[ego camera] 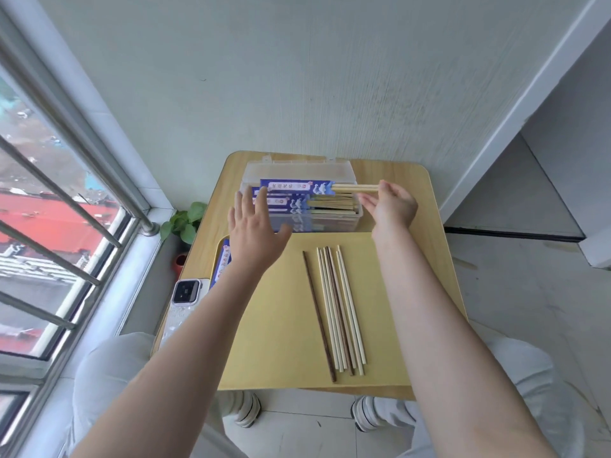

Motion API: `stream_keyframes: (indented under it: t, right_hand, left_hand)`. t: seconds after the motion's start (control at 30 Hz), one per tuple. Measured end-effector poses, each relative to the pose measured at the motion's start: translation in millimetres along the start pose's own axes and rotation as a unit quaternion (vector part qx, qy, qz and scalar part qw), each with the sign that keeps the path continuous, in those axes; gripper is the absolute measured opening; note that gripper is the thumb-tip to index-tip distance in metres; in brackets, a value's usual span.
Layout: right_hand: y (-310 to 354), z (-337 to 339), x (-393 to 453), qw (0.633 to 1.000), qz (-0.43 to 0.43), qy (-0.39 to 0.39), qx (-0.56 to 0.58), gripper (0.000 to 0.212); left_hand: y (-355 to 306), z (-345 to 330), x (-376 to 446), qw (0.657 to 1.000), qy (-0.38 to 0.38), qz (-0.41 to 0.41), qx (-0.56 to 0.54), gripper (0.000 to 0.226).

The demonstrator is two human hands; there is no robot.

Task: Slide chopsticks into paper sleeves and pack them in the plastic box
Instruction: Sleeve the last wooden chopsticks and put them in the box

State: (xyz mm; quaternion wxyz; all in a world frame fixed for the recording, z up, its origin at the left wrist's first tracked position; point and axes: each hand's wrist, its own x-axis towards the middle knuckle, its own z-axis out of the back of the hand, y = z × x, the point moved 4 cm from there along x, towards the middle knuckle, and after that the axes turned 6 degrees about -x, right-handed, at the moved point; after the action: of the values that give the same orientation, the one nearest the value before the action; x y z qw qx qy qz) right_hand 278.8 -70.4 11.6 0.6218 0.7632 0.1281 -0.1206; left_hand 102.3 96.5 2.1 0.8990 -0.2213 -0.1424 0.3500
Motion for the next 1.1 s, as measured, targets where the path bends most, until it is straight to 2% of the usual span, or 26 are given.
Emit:
stream_keyframes:
  t: [0.1, 0.2, 0.27, 0.4, 0.47, 0.6, 0.67, 0.73, 0.87, 1.0, 1.1]
  right_hand:
    - [-6.6, -14.3, 14.3, 1.0, -0.002, -0.007, -0.03, 0.009]
    - [-16.1, -28.8, 20.1, 0.995, -0.001, 0.028, -0.1, 0.011]
    - [-21.3, -36.4, 25.2, 0.979, 0.018, 0.056, -0.193, 0.013]
    - [-13.3, -38.6, 28.3, 0.933, 0.109, 0.061, -0.339, 0.03]
    - [-6.0, -38.8, 23.5, 0.884, 0.187, 0.059, -0.424, 0.033]
    - [-10.0, -54.4, 7.9, 0.722, 0.357, 0.125, -0.579, 0.028]
    - [-22.4, -62.5, 3.0, 0.649, 0.387, 0.172, -0.632, 0.029]
    - [-34.4, -66.1, 0.8, 0.608, 0.382, 0.199, -0.667, 0.038]
    - [-57.2, -67.2, 5.9, 0.567, 0.329, 0.233, -0.719, 0.051]
    - [-60.8, -69.5, 8.8, 0.57, 0.334, 0.229, -0.715, 0.049]
    - [-58.7, -71.4, 7.3, 0.572, 0.342, 0.223, -0.712, 0.047]
  left_hand:
    - [6.5, -11.5, 15.5, 0.999, 0.042, 0.016, 0.023, 0.085]
    - [9.8, -21.0, 24.8, 0.997, 0.061, 0.01, 0.051, 0.085]
    - [10.2, -26.4, 29.9, 0.995, 0.064, 0.001, 0.071, 0.084]
    - [10.7, -34.7, 38.1, 0.992, 0.079, 0.0, 0.099, 0.083]
    - [11.1, -35.9, 40.5, 0.99, 0.081, 0.0, 0.118, 0.081]
    - [6.7, -37.1, 44.2, 0.989, 0.067, -0.016, 0.133, 0.077]
    - [6.4, -37.0, 46.6, 0.991, 0.046, -0.025, 0.122, 0.079]
    - [10.7, -37.7, 50.1, 0.994, 0.037, -0.014, 0.106, 0.087]
    - [18.9, -43.4, 56.9, 0.989, 0.093, -0.016, 0.11, 0.101]
    - [19.3, -39.9, 63.7, 0.992, 0.064, -0.03, 0.102, 0.068]
    - [19.5, -37.0, 66.2, 0.99, 0.036, -0.038, 0.13, 0.06]
